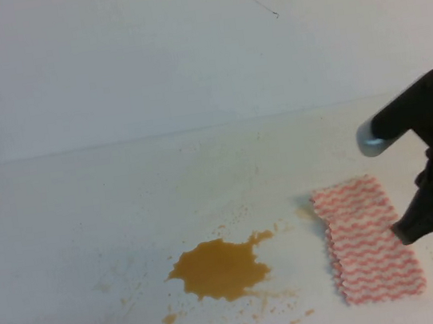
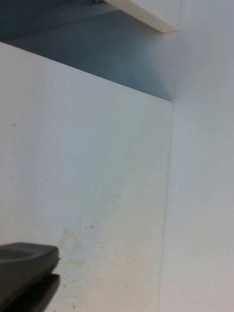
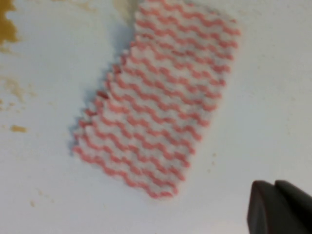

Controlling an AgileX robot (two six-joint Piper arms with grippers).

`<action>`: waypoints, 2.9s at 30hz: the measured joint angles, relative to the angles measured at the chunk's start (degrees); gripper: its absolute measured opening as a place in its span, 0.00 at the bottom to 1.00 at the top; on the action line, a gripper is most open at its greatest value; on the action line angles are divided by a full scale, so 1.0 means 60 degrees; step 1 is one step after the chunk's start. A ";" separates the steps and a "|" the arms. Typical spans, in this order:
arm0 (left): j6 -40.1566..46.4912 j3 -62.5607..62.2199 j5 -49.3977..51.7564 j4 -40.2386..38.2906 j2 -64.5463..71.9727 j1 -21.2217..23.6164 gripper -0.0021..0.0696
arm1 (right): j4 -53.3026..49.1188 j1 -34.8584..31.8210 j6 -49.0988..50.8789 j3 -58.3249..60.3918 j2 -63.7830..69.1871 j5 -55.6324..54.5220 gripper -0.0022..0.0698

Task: Wipe the table
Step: Pick up the tablecloth, then sweep the stains on the table

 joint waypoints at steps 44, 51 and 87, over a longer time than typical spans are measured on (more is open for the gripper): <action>0.0000 0.0000 0.0000 0.0000 0.0000 0.0000 0.03 | 0.1828 0.0097 -0.1251 -0.2029 0.6022 -0.1502 0.05; 0.0000 0.0000 0.0000 0.0000 0.0000 0.0000 0.03 | 0.2337 0.0033 -0.1748 -0.2038 0.6022 -0.1650 0.04; 0.0000 0.0000 0.0000 0.0000 0.0000 0.0000 0.03 | 1.2395 0.0255 -0.8993 -0.3567 0.7597 -0.2074 0.04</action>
